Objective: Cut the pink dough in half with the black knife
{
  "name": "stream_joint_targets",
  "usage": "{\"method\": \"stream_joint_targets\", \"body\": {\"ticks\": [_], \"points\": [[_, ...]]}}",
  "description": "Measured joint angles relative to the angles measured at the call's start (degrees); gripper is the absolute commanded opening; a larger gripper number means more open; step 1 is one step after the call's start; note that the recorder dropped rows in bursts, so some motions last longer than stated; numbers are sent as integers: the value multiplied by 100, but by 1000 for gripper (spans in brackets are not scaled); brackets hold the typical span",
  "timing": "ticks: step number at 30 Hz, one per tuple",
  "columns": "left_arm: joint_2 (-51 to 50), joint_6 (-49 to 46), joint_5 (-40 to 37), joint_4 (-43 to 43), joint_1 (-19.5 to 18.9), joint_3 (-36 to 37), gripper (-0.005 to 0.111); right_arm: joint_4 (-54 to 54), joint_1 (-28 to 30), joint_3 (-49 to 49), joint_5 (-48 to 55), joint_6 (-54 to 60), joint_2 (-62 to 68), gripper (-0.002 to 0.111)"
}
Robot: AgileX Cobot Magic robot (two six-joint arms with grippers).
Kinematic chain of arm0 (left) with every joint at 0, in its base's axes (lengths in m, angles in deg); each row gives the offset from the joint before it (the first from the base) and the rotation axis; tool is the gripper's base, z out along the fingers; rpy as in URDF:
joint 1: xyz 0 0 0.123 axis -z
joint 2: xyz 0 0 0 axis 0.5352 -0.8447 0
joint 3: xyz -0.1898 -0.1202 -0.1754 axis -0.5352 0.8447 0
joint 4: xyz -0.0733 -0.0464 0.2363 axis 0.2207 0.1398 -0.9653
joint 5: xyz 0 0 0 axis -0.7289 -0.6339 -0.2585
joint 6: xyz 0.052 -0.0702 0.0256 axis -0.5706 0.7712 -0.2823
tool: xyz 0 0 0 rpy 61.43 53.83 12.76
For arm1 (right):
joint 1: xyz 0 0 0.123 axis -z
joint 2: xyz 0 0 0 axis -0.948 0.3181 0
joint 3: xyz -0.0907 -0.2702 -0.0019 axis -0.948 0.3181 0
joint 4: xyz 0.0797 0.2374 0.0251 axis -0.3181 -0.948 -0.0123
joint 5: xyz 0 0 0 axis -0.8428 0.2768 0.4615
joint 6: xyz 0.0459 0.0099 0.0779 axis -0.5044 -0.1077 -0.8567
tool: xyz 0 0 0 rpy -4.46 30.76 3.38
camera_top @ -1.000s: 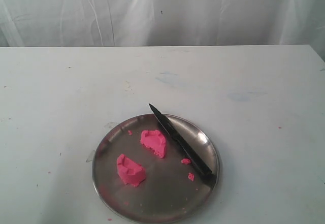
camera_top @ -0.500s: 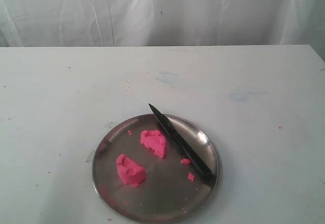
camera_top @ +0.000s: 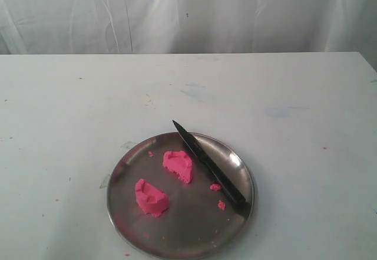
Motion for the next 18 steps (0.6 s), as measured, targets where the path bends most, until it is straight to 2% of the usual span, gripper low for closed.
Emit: {"method": "stream_joint_targets", "body": {"ticks": [4,8,10,15,18], "points": [[0,0,0,0,0,0,0,-40,0,568,-1393,101,-698,0],[0,0,0,0,0,0,0,-476,0,1157,-1915,445,-994,0],[0,0,0,0,0,0,0,-703,9,1416,-1578,626,-994,0],[0,0,0,0,0,0,0,-1368,9,2228,668,866,-983,0],[0,0,0,0,0,0,0,-1470,9,2752,1460,872,-983,0]]}}
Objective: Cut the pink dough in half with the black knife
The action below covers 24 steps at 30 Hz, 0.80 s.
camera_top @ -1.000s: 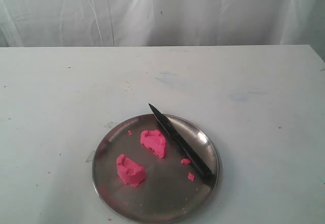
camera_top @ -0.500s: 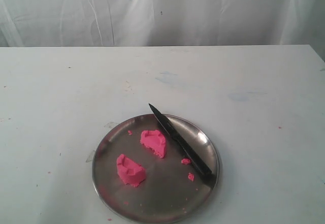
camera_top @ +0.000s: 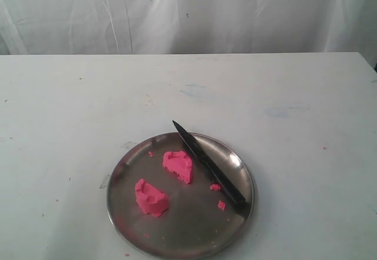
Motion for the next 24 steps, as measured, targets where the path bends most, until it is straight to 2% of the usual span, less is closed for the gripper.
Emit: {"method": "stream_joint_targets", "body": {"ticks": [7,14,24], "points": [[0,0,0,0,0,0,0,-38,43,385,823,76,0,0],[0,0,0,0,0,0,0,-101,438,397,927,658,0,0],[0,0,0,0,0,0,0,-113,440,397,961,725,0,0]]}}
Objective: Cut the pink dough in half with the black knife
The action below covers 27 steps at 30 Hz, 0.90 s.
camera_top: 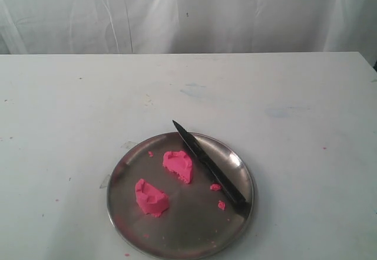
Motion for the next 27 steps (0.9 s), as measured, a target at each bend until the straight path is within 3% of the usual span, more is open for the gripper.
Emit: {"method": "stream_joint_targets", "body": {"ticks": [18,24,25,27], "points": [[0,-1,-44,0,171,0,0,-9,0,0,21,5,0,0],[88,-108,-1226,-232,171,51,0,-9,0,0,21,5,0,0],[354,-94,-1814,-718,171,144,0,-9,10,0,21,5,0,0],[788,552,-2039,-1715,171,456,0,-9,10,0,21,5,0,0]]}}
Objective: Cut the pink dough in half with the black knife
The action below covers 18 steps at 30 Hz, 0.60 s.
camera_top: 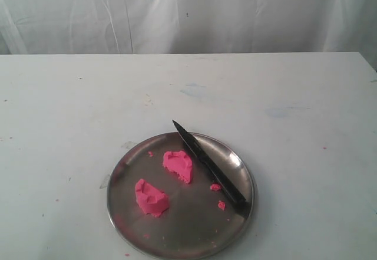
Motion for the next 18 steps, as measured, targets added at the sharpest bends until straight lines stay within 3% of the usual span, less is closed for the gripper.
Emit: {"method": "stream_joint_targets", "body": {"ticks": [2,4,8,13,18], "points": [[481,1259,173,-1072,0,491,0,0,0,0,0,0,0,0],[932,1954,584,-1490,0,1059,0,0,0,0,0,0,0,0],[1249,2115,295,-1500,-98,1375,0,0,0,0,9,0,0,0],[1269,1872,103,-1500,-604,1380,0,0,0,0,9,0,0,0],[1269,1860,92,-1500,-643,1380,0,0,0,0,9,0,0,0]]}}
